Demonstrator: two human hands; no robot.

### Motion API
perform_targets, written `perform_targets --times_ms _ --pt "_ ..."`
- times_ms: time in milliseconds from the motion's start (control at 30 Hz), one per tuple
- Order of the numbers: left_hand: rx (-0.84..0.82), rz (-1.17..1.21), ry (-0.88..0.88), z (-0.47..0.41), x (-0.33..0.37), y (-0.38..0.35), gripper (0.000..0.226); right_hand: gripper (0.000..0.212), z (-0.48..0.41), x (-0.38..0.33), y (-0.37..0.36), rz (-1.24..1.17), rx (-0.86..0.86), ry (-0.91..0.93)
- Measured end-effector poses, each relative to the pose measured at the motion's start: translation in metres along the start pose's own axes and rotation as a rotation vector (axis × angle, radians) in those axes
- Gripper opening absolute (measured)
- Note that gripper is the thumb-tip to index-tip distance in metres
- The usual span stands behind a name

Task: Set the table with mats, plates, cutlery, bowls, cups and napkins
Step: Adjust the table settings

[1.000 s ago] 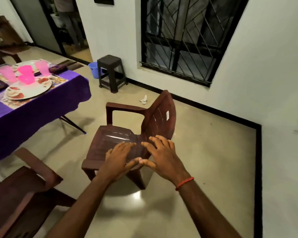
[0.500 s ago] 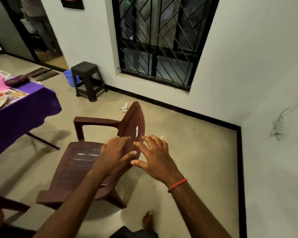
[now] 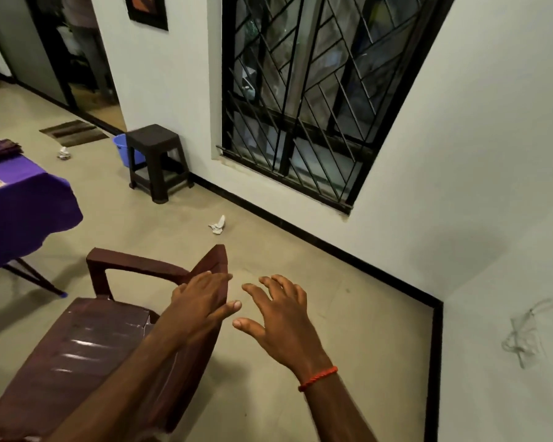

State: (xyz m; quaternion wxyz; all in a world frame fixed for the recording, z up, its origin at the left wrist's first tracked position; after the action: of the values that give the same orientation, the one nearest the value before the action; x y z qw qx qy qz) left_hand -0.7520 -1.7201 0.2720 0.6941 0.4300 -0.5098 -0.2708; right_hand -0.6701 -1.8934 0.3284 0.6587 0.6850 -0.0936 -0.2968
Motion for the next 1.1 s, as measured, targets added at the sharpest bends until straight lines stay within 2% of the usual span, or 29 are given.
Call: perform_targets --times_ms 133,233,333,533,667,900,1100 --pt "-0.007 -0.028 0.036 -0.040 -0.006 0.005 0.094 0.076 -0.038 0.030 0.003 -0.048 -0.016 0.023" --pt "0.014 -0.043 0.070 -0.075 -0.008 0.006 0.087 0.073 -0.072 0.057 0.001 -0.064 -0.062 0.063" --pt "0.045 -0.053 0.111 -0.109 -0.003 0.004 0.083 0.080 -0.107 0.083 0.006 -0.057 -0.104 0.132" --pt "0.095 -0.022 0.235 -0.176 0.010 0.011 0.087 0.065 -0.188 0.137 0.028 0.006 -0.136 0.303" --pt "0.142 -0.037 0.292 -0.210 0.014 0.017 0.082 0.068 -0.231 0.163 0.036 0.028 -0.113 0.405" --pt "0.186 -0.035 0.443 -0.242 -0.010 0.036 0.081 0.070 -0.312 0.171 0.042 0.002 -0.147 0.537" --pt "0.243 0.021 0.561 -0.276 -0.055 0.054 0.084 0.066 -0.403 0.149 0.034 0.043 -0.171 0.650"
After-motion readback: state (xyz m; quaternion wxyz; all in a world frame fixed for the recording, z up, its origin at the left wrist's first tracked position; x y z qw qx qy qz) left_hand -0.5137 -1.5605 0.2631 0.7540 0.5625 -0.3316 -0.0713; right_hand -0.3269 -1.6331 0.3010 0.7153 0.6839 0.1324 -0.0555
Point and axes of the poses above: each hand's wrist, its own z-axis away from the middle knuckle, its own y-axis out of the back of the hand, x = y × z, the point moved 4 cm from there along -z, towards the middle knuckle, and after that the axes turned 6 degrees about -x, right-handed, at the moved point
